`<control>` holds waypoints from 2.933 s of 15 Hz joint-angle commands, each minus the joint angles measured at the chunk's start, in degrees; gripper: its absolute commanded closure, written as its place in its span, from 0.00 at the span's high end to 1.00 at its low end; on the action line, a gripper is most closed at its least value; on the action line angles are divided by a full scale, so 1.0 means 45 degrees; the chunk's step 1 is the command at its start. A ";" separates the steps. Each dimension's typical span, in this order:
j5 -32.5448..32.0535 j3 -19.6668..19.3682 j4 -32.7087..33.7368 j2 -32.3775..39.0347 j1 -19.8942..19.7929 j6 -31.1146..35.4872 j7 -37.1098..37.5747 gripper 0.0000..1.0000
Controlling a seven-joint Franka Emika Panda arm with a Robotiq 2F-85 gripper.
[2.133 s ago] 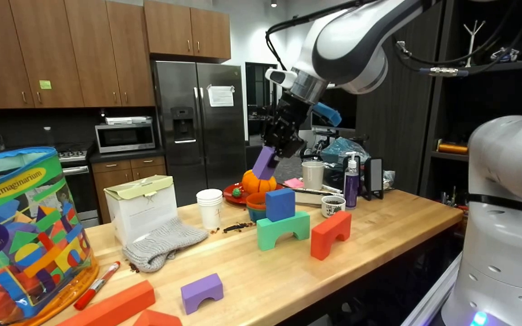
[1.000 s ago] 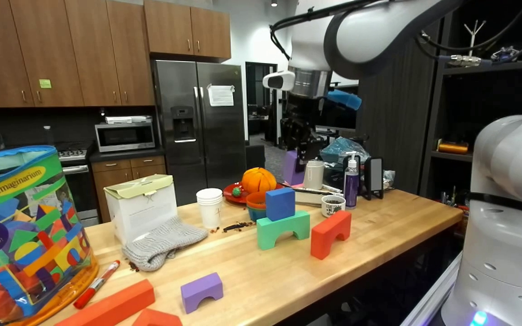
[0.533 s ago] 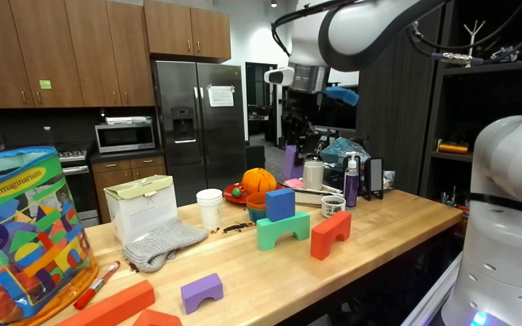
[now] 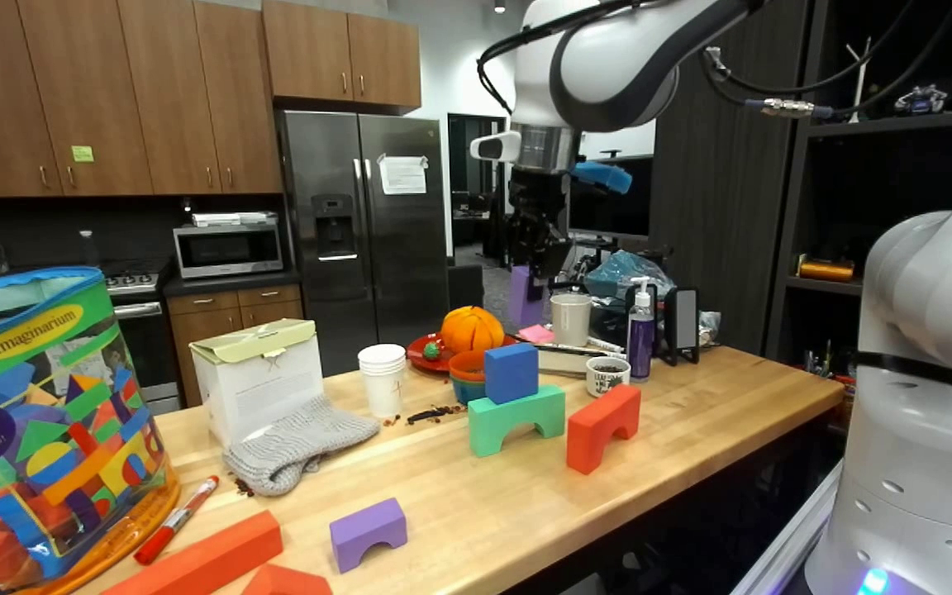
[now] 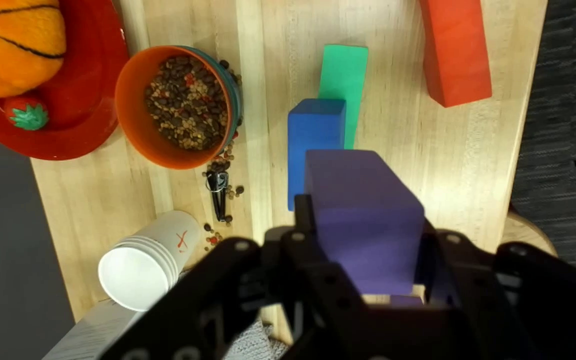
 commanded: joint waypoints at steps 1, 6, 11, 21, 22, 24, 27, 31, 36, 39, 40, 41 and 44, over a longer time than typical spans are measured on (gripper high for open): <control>0.0280 -0.0031 0.0842 0.1099 -0.0218 -0.0094 -0.0728 0.17; 0.0534 0.0116 0.1510 0.2173 -0.0391 -0.0071 -0.1181 0.17; 0.0452 0.0432 0.1854 0.2878 -0.0614 0.0102 -0.1164 0.17; 0.0502 0.0647 0.1468 0.2779 -0.0905 0.0555 -0.1141 0.17; 0.0508 0.0646 0.1436 0.2750 -0.0907 0.0589 -0.1139 0.17; 0.0548 0.0647 0.1400 0.2741 -0.0902 0.0650 -0.1142 0.17; 0.0663 0.0653 0.1257 0.2679 -0.0874 0.0738 -0.1151 0.17; 0.0744 0.0744 0.0864 0.2349 -0.0867 0.0836 -0.1040 0.17; 0.0639 0.0794 0.0282 0.1677 -0.0864 0.0992 -0.0897 0.17; 0.0607 0.0751 0.0067 0.1356 -0.0837 0.1038 -0.0898 0.17; 0.0614 0.0731 0.0027 0.1284 -0.0824 0.1041 -0.0906 0.17; 0.0622 0.0702 -0.0013 0.1229 -0.0812 0.1070 -0.0930 0.17; 0.0643 0.0620 0.0022 0.1282 -0.0805 0.1154 -0.0987 0.17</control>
